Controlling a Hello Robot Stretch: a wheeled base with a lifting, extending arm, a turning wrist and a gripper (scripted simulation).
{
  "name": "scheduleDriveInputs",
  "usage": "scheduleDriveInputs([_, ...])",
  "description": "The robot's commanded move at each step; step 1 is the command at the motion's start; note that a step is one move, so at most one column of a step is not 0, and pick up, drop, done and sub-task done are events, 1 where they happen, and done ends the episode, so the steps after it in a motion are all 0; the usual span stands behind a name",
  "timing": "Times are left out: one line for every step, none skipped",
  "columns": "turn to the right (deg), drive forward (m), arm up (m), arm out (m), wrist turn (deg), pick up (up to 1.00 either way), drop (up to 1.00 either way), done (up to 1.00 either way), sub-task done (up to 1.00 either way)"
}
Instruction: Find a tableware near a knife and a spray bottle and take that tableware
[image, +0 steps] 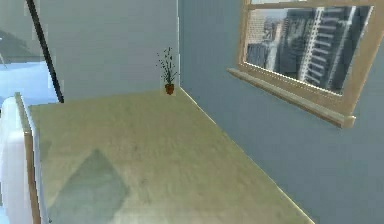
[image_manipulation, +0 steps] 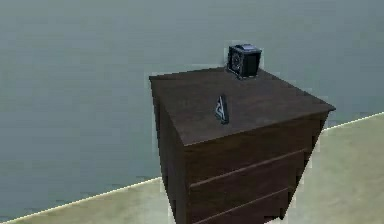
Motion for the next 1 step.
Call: scheduleDriveInputs([0.0,0.65,0.0,0.0,0.0,0.0,0.0,0.0,0.0])
